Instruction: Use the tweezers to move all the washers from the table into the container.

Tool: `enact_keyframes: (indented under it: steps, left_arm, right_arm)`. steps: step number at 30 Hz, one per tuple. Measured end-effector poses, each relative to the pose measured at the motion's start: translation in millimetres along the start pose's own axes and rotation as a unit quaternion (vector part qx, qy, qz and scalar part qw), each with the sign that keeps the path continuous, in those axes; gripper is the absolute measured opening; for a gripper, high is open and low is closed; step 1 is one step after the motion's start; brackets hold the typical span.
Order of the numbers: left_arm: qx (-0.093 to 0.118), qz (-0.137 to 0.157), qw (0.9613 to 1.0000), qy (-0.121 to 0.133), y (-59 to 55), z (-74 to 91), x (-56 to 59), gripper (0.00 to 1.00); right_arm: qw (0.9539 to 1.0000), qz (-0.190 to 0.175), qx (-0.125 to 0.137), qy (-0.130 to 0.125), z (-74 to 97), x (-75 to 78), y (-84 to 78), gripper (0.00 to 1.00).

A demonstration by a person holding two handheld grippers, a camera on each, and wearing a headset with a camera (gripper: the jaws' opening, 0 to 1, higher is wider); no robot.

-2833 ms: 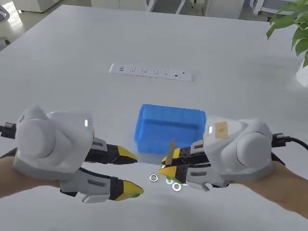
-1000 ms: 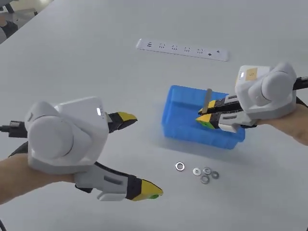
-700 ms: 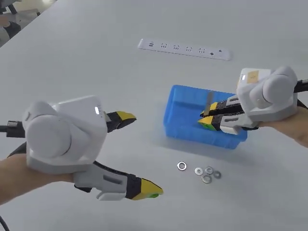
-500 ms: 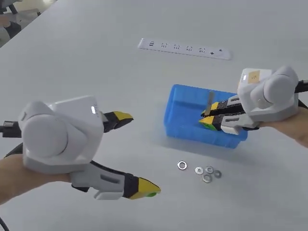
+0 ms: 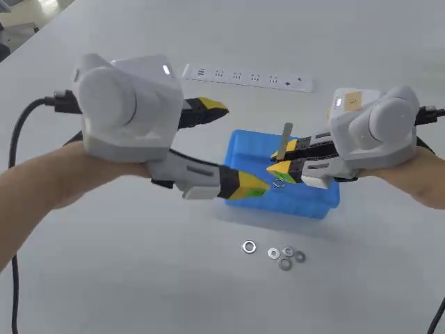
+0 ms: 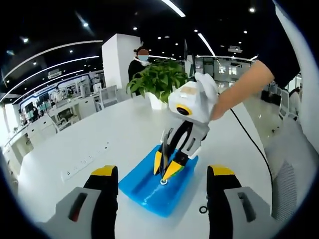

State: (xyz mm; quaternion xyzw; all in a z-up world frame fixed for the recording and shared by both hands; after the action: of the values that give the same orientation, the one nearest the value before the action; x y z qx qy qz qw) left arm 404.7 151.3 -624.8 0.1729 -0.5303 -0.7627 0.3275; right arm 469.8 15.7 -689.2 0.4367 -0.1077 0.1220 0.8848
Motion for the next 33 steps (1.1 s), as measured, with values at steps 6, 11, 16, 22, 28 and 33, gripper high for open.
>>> enact_keyframes:
  steps: [6,11,16,22,28,33]
  left_arm:
    - [-0.005,-0.02,0.9995,-0.026,8.9,-21.1,-5.9,0.52]
    - [-0.018,-0.037,0.9979,-0.051,7.2,-25.8,-1.1,0.31]
    - [-0.019,-0.038,0.9964,-0.073,6.3,-27.0,1.6,0.24]
    - [-0.011,-0.045,0.996,-0.076,10.5,-26.6,-0.1,0.18]
    - [-0.018,-0.056,0.9944,-0.087,8.1,-28.2,3.4,0.08]
    - [-0.025,-0.075,0.9931,-0.087,7.1,-28.1,7.5,0.06]
  right_arm:
    - [1.0,0.0,0.005,0.001,-0.5,0.3,3.2,0.11]
    - [1.0,0.002,0.003,0.007,-0.5,-1.2,2.8,0.11]
    - [0.9999,0.002,0.002,0.012,-1.5,-1.8,2.2,0.11]
    - [0.9999,0.003,0.0,0.016,-2.9,-3.4,3.3,0.11]
    - [0.9997,0.009,0.0,0.022,-4.2,-5.7,5.3,0.11]
    - [0.9996,0.012,-0.004,0.025,-4.9,-6.1,3.4,0.11]
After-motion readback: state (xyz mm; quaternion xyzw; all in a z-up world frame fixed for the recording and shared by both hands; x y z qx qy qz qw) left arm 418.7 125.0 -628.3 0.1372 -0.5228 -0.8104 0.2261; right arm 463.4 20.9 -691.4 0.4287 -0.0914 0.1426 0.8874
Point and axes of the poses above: the centre of the closed fingertips' face, and the gripper's own axes: z roughly backward along the fingers, x roughly to its right, y roughly out of its top, the point moved 9 cm from there along z, roughly backward along the fingers, and after that the axes turned 11 degrees about z, right-handed, at the moved point
